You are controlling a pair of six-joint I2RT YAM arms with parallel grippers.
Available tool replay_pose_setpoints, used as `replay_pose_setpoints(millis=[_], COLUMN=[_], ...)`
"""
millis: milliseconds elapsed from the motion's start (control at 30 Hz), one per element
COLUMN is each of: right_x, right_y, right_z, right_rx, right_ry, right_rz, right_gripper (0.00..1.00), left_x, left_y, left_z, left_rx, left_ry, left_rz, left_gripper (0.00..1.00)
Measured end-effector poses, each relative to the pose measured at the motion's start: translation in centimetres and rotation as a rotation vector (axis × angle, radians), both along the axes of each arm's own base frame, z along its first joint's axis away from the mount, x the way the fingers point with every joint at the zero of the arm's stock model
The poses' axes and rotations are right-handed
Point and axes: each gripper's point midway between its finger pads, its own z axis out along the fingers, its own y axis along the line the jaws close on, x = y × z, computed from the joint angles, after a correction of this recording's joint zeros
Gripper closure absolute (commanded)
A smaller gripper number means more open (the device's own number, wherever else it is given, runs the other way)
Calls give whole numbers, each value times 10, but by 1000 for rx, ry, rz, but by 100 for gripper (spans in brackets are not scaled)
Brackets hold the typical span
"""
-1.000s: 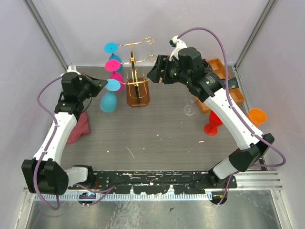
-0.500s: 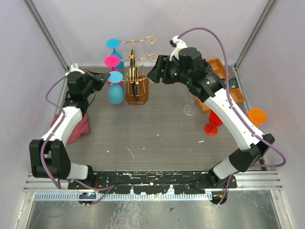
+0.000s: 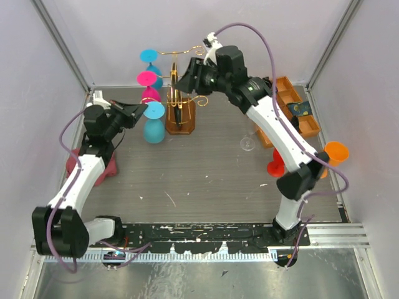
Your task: Take the wine glass off the wine glass rack
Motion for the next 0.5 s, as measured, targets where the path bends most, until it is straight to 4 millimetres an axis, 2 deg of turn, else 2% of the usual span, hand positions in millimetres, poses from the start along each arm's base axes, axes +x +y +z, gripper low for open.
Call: replay_pose_setpoints(millis=[100,267,400,500], right_x=[25,59,71,77], right_y=[29,65,79,86], right_z=[-3,-33,-68,-82], right_rx=[64,148,172,193], right_ry=[42,176,290,338], right_rz=[43,71,59,51], right_gripper=[43,45,48,50], left_x=[-22,-49,-54,-53], left_y=[3,10,12,14], left_z=[16,39,36,28], left_rx=[5,23,29,30], left_ry=[-24,-71,-50,-16], left_rz=[0,12,15,23], left_gripper=[100,100,100,100])
